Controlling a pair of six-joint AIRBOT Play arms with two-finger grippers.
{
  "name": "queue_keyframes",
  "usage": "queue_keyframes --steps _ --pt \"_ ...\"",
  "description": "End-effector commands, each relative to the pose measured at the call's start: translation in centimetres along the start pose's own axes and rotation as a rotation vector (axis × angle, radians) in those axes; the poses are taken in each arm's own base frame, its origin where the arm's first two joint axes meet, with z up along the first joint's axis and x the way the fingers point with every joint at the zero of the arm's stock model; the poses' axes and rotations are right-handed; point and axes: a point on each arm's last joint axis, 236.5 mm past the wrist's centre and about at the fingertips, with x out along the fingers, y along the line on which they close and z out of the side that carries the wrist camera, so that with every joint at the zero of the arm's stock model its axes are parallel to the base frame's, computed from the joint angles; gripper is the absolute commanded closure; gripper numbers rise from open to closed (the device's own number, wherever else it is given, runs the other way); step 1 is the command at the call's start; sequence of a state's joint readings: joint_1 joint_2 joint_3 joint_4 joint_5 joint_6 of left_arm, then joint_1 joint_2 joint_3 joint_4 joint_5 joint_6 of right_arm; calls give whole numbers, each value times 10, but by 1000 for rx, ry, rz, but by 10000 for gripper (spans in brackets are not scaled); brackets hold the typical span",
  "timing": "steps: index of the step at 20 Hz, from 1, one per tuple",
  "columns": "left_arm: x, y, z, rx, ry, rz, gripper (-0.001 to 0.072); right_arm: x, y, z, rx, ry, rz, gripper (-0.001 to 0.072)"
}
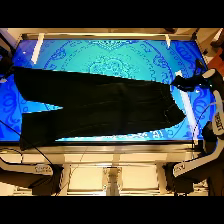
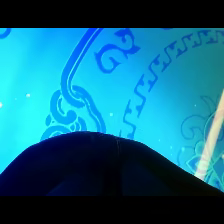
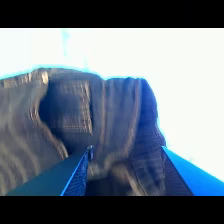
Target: Fold the clothes and pants, and hang the long-sleeved shirts on hangers.
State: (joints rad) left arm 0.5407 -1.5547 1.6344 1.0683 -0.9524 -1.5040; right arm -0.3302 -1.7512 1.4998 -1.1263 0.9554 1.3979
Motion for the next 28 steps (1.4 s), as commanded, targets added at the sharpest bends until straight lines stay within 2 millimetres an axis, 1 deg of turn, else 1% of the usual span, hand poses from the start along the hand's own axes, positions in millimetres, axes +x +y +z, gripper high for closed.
queue_keyframes --steps 1,3,5,6,7,8,9,10,11,12,13,15,16,17,18,20,21,25,28 --pt "-1 3 1 0 -2 7 684 30 6 5 32 51 -27 266" --pt "-1 4 1 2 -3 9 683 39 1 -5 47 113 -47 266" --pt "-1 7 1 13 -1 25 683 42 -2 -12 61 144 -55 266" --pt "-1 8 1 16 0 29 683 42 -2 -13 58 146 -58 267" --pt "-1 8 1 15 0 29 683 42 1 -13 66 148 -44 283" --pt "-1 8 1 15 0 29 683 43 8 -12 72 144 -20 328" --pt "-1 9 0 15 1 29 684 44 18 -12 62 140 11 336" --pt "0 9 0 13 4 29 684 46 27 -11 56 136 28 381" --pt "3 11 -2 11 9 30 683 48 34 -11 39 131 38 404" --pt "5 11 -4 11 16 30 684 50 41 -12 26 128 41 405" --pt "7 12 -6 8 24 30 684 52 47 -13 13 129 44 473" --pt "11 14 -10 5 42 32 683 56 53 -16 -2 136 48 573" --pt "12 15 -12 3 48 33 684 59 52 -19 1 145 48 659" --pt "13 16 -12 2 50 34 684 60 52 -20 4 148 49 687" --pt "13 17 -12 1 49 35 683 60 51 -18 8 143 48 687" --pt "12 22 -10 -7 45 41 683 52 47 -3 29 108 43 688" --pt "11 26 -9 -13 43 45 683 45 46 9 39 78 45 689" --pt "6 37 -8 -31 45 58 683 8 37 59 64 -38 49 690" --pt "3 47 0 -97 14 72 683 -14 18 88 132 -121 17 691"
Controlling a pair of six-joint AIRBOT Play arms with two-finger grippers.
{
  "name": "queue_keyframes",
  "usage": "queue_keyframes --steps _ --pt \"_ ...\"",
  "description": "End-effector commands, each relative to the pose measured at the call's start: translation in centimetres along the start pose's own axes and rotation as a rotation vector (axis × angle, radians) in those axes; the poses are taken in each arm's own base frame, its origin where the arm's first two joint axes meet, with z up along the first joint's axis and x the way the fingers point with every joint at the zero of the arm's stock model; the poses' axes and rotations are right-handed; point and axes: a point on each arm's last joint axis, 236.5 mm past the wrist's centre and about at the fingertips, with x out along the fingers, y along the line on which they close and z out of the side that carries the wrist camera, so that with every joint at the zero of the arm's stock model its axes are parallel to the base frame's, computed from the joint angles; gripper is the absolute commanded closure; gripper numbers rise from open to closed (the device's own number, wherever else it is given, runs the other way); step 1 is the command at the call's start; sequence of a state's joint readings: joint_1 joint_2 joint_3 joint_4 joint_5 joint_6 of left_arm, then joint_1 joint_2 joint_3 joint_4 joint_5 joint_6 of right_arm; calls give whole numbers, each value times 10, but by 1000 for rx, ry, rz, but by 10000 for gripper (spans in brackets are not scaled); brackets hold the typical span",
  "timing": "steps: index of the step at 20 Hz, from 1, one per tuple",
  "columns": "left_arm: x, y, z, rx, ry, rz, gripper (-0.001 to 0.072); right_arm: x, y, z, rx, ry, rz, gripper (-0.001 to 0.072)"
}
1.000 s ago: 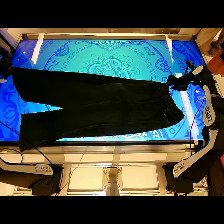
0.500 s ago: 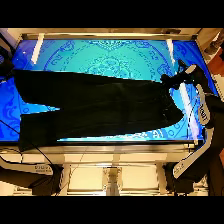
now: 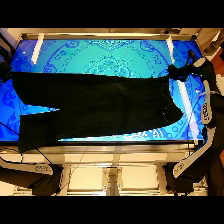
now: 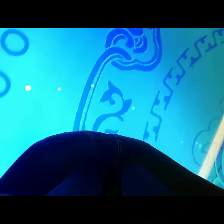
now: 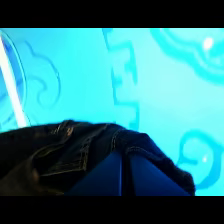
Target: Fold the clothes and pants, and hang the long-sleeved shirts on hangers.
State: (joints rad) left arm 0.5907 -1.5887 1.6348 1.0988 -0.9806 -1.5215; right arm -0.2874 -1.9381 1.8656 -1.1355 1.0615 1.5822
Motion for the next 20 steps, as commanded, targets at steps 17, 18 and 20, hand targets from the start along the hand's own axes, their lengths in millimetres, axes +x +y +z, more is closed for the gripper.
queue_keyframes --steps 17,18,20 --pt "50 22 18 -184 -95 -10 356 19 -13 59 96 -215 15 502" --pt "50 21 19 -182 -96 -12 341 19 -13 58 96 -209 15 408" --pt "43 22 22 -184 -103 -11 340 7 -20 58 91 -180 2 328"
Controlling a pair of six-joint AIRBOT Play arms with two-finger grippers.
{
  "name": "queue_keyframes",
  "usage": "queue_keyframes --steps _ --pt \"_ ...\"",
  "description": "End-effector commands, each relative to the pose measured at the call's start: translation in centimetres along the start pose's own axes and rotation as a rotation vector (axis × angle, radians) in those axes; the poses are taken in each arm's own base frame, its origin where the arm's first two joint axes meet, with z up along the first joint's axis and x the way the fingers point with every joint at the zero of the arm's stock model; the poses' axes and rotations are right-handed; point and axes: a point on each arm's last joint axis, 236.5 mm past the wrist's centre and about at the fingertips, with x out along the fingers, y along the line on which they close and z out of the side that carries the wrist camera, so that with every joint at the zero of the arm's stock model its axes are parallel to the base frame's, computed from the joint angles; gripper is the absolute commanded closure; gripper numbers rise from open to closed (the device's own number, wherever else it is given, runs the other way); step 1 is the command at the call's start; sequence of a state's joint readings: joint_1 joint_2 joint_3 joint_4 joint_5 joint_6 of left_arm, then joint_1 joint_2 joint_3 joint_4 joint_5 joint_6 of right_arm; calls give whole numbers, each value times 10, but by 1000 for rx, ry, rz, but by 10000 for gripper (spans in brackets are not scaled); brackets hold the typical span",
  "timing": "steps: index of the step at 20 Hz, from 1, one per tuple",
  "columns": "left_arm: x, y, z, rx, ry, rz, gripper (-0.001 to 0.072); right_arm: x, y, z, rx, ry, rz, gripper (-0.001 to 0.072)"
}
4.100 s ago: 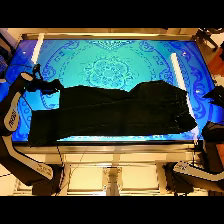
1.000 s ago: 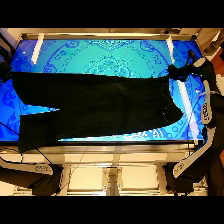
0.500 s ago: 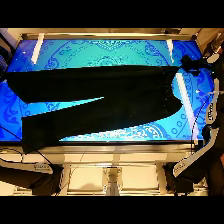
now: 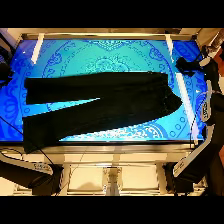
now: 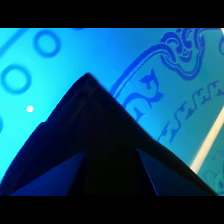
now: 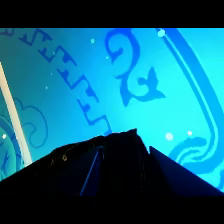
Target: Fold the clothes and pants, and hang the long-sleeved shirts on hangers.
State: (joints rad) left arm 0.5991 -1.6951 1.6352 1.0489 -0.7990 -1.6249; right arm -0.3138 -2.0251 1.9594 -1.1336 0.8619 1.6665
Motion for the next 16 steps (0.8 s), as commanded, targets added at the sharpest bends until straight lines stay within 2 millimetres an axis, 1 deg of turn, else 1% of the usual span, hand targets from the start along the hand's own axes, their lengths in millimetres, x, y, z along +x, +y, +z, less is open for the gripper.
queue_keyframes --steps 1,3,4,5,6,7,8,9,11,13,14,15,16 --pt "-6 -2 5 -5 -13 -8 340 -13 -6 -1 -23 56 -16 320" --pt "-26 3 9 0 -4 2 340 -41 -19 2 -79 110 -46 322" --pt "-39 8 8 13 15 12 340 -56 -25 -3 -140 154 -55 322" --pt "-52 15 6 32 42 25 340 -70 -36 -14 -199 217 -70 323" --pt "-65 25 0 60 79 48 340 -84 -48 -30 -248 302 -82 323" --pt "-80 36 -8 98 130 79 340 -94 -58 -50 -280 399 -72 323" --pt "-93 48 -18 132 182 115 340 -100 -65 -70 -296 483 -56 323" --pt "-108 62 -31 163 247 164 340 -103 -71 -90 -307 563 -41 323" --pt "-137 83 -53 208 337 235 340 -104 -78 -124 -342 687 -7 323" --pt "-166 96 -63 225 353 274 342 -99 -86 -150 -376 758 23 323" --pt "-179 102 -66 211 338 289 341 -95 -89 -157 -396 768 34 322" --pt "-194 106 -69 198 324 300 342 -89 -93 -159 -408 757 36 322" --pt "-208 110 -73 197 316 309 342 -82 -94 -155 -419 729 33 322"
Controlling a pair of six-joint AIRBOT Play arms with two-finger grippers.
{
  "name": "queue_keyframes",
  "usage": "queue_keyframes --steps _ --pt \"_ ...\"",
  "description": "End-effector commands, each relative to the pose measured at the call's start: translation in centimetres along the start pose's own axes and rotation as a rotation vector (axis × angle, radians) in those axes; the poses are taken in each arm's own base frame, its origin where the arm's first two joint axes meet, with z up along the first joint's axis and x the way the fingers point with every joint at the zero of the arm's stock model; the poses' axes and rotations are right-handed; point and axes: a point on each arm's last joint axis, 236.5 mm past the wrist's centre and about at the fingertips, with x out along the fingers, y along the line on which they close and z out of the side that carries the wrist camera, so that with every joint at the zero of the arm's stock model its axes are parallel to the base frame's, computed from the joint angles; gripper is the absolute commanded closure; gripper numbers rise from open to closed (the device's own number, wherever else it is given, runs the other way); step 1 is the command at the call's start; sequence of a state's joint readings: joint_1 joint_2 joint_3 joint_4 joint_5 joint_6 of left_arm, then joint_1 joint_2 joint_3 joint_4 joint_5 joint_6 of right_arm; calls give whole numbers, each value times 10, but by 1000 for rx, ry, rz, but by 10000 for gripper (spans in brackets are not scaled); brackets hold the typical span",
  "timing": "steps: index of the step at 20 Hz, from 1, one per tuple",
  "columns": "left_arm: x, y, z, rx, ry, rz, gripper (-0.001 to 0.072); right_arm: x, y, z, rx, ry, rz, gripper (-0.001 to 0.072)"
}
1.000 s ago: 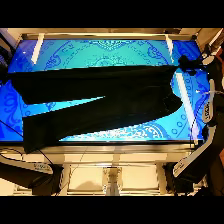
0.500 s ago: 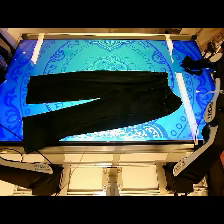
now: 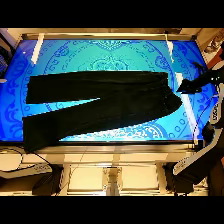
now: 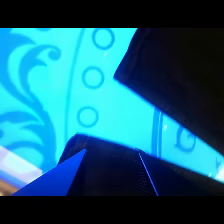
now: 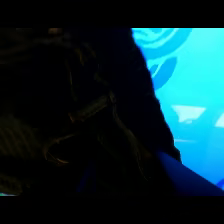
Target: Fold the clothes and pants, and hang the long-sleeved shirts on hangers.
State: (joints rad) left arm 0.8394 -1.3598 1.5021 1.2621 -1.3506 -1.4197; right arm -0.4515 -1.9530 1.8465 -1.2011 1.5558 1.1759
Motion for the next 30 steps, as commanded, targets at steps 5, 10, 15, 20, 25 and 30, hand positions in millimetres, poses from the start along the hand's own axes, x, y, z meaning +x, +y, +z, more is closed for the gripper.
queue_keyframes --steps 5,10,15,20,25,30 --pt "-56 39 -65 -39 5 92 342 25 8 -11 -180 45 43 323" --pt "-37 39 -98 -63 85 76 342 38 9 -64 -159 246 120 327" --pt "-15 43 -119 -51 144 63 343 29 4 -132 -7 405 316 651" --pt "-14 43 -119 -52 140 64 343 5 -2 -130 15 297 338 687" --pt "-9 45 -118 -31 147 61 346 -17 -12 -109 82 160 230 687" --pt "17 77 -174 -51 441 123 351 -26 -12 -102 185 125 193 687"
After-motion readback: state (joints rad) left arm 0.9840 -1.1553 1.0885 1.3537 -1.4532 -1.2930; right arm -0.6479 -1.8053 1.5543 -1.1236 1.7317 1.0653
